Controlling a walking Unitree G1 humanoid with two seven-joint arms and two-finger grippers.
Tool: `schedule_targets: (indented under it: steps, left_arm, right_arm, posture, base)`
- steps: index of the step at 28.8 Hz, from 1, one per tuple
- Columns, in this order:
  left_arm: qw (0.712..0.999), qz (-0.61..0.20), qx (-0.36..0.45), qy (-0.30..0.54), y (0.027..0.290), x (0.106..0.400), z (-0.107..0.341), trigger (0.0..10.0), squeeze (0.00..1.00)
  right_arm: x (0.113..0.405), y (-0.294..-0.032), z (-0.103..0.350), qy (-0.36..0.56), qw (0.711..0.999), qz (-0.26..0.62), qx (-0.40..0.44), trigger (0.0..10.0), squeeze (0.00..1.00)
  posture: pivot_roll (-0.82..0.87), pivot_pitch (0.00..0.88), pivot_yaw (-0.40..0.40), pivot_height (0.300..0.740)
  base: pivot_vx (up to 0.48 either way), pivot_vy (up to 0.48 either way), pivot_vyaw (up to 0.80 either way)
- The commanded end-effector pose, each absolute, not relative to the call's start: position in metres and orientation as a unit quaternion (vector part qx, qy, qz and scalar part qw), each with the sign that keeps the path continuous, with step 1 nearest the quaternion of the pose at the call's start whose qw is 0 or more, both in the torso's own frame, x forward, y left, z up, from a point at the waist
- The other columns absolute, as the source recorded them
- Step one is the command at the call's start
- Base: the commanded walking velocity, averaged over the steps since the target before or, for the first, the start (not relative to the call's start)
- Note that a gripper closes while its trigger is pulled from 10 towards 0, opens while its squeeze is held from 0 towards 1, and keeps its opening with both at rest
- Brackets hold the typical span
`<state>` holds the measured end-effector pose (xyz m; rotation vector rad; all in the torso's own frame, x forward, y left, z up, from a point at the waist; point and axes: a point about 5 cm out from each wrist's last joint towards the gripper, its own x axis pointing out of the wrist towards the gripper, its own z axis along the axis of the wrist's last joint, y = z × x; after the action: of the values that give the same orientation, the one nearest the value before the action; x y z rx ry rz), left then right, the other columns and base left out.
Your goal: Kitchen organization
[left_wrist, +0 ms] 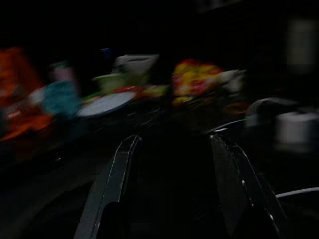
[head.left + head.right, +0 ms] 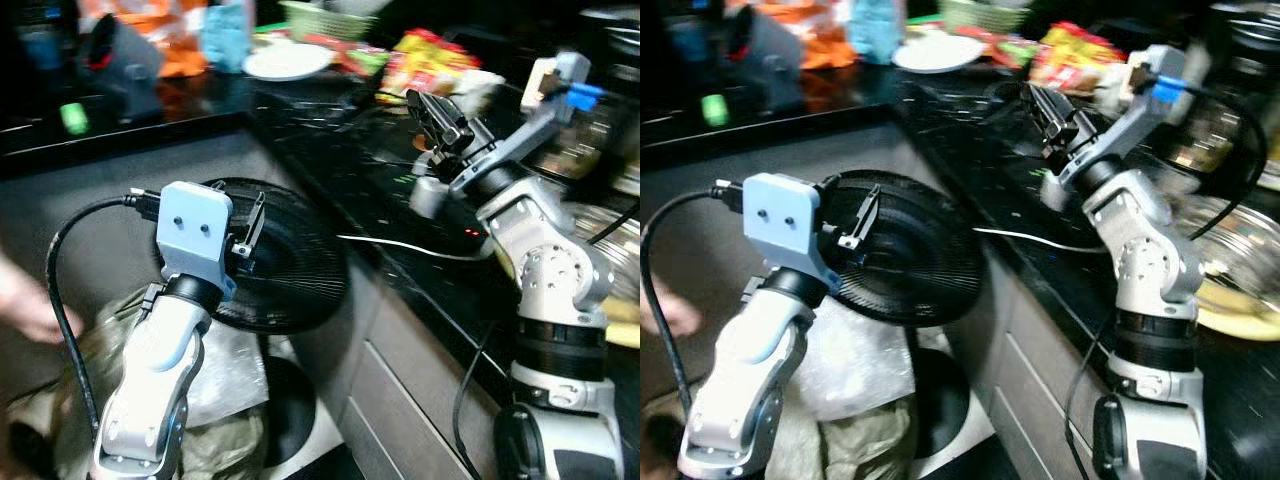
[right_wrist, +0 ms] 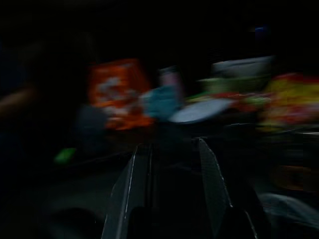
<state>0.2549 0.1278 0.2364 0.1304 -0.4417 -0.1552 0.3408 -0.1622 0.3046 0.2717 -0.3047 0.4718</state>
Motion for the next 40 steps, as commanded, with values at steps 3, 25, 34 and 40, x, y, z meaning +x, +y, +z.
schedule_targets:
  steps: [3,25,34,40]
  left_arm:
    - [0.974,-0.072,0.071,-0.203,0.128,0.26,0.233,10.0,0.0]
    - [0.977,-0.025,0.086,-0.192,0.14,0.265,0.232,10.0,0.0]
    - [0.978,0.001,0.085,-0.189,0.144,0.266,0.23,10.0,0.0]
    - [0.979,-0.004,0.084,-0.185,0.141,0.265,0.228,10.0,0.0]
  right_arm:
    - [0.347,-0.16,0.304,-0.136,0.964,0.208,0.098,10.0,0.0]
    - [0.343,-0.125,0.257,-0.022,0.94,0.285,-0.189,10.0,0.0]
    - [0.346,-0.097,0.249,0.031,0.915,0.348,-0.202,10.0,1.0]
    - [0.345,-0.087,0.247,0.069,0.895,0.387,-0.212,10.0,0.0]
  posture:
    - [0.07,0.0,-0.064,0.74]
    - [0.06,0.0,-0.066,0.74]
    - [0.06,0.0,-0.071,0.74]
    - [0.06,0.0,-0.075,0.74]
  base:
    - [0.0,0.0,-0.79]
    - [0.0,0.0,-0.58]
    - [0.0,0.0,0.0]
    - [0.0,0.0,0.0]
